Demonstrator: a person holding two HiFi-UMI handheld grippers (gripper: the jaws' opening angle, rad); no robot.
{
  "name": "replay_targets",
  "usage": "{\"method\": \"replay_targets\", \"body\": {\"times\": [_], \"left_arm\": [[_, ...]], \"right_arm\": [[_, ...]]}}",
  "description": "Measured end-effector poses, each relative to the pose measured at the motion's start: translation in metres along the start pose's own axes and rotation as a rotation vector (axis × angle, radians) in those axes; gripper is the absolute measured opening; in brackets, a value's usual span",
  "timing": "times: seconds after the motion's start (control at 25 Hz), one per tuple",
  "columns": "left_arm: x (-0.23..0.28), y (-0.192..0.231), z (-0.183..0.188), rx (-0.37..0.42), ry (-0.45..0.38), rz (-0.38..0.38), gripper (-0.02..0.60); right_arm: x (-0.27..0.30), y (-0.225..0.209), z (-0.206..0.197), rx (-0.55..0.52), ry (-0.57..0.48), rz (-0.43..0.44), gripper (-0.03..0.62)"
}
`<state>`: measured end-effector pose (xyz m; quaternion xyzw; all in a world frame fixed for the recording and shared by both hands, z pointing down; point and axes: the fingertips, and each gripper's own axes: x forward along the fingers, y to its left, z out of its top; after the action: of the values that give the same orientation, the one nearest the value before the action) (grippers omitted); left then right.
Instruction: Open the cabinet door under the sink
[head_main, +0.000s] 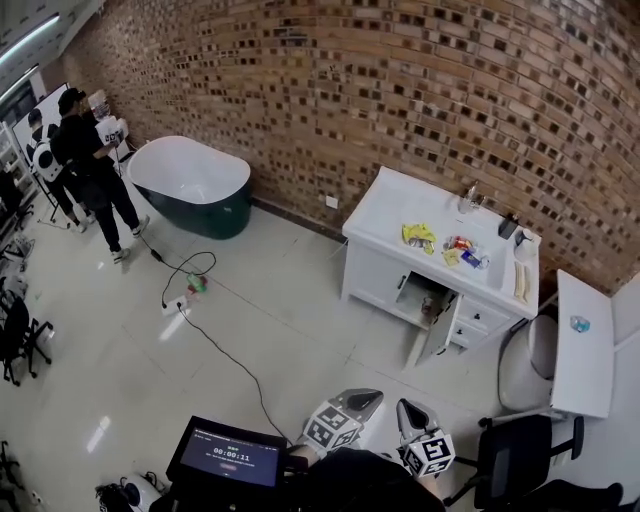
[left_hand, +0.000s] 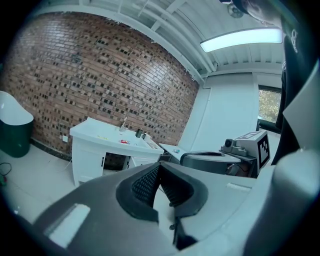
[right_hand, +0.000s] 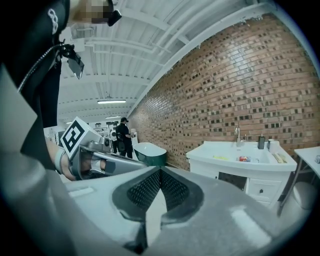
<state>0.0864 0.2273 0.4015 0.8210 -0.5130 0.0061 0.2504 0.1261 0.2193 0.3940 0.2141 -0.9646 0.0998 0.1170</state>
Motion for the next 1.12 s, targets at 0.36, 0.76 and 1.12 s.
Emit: {"method": "replay_targets", "body": {"times": [0.36,0.76,1.12], "left_arm": [[-0.017,0.028,0.001,0.012,0.006,0.011,0.015],[-0.026,0.053,0.001,0.011,0.028,-0.013,0.015],[-0.028,0.061,-0.006,0.013,0.048,-0.017,0.015]], "right_arm": [[0.016,0.015,0.003,0.029,0.003,-0.022,-0.011],[0.04,0.031,-0.005,0.056,0.0,-0.02,-0.011],[0.041,0.03,-0.011,0.075,0.008,-0.036,-0.011]]}}
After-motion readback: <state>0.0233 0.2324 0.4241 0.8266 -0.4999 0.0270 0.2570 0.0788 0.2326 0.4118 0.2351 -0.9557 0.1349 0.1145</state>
